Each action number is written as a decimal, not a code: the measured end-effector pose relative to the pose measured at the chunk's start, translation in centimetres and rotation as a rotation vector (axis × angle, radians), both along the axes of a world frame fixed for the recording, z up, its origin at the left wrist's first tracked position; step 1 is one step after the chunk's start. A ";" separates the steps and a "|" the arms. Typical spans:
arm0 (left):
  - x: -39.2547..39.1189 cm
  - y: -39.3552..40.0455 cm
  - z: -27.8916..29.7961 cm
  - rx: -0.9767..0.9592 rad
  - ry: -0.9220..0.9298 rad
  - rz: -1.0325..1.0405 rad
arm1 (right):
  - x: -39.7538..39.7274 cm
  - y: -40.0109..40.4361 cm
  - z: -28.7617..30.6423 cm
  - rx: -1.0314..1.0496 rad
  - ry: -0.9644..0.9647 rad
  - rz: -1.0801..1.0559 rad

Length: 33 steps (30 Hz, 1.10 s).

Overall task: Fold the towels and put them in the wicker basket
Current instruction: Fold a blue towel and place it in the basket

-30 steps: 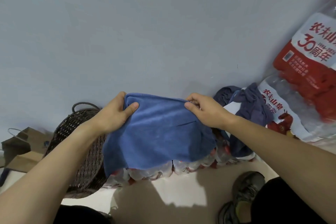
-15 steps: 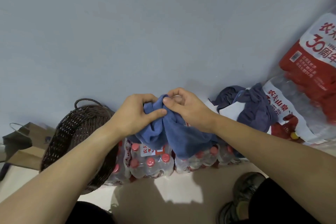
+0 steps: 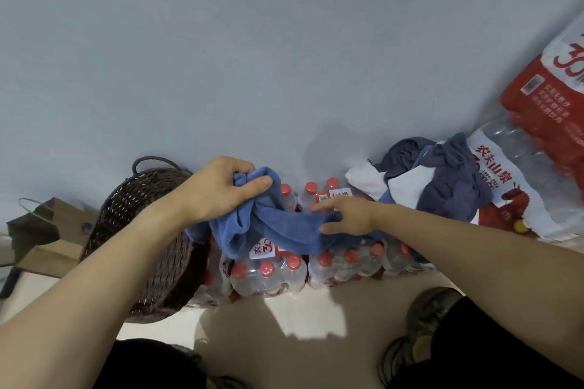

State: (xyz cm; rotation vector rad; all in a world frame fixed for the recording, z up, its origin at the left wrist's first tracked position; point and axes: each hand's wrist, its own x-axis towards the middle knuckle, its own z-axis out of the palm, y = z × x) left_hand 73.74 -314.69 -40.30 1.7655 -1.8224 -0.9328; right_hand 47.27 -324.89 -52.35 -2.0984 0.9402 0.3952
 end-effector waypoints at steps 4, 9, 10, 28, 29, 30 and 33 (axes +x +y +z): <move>-0.2 0.3 0.5 0.025 0.096 -0.045 | 3.3 1.3 1.3 0.050 -0.267 -0.054; -0.1 0.7 1.0 0.011 0.173 -0.063 | 5.3 1.5 2.9 0.004 -0.358 -0.065; 0.1 0.9 1.0 0.008 0.164 -0.060 | 5.0 1.2 3.3 0.018 -0.371 -0.109; 0.9 0.3 1.1 -0.172 0.000 0.173 | -3.4 -3.8 10.3 -0.222 -0.114 -0.077; 1.0 0.2 1.1 -0.180 -0.006 0.190 | -3.8 -4.1 10.2 -0.238 0.002 -0.039; 1.0 0.2 1.2 -0.187 -0.012 0.208 | -4.3 -4.3 10.1 -0.231 0.093 -0.028; 1.3 0.1 1.1 -0.200 -0.011 0.277 | -6.1 -4.9 9.5 -0.183 0.196 -0.039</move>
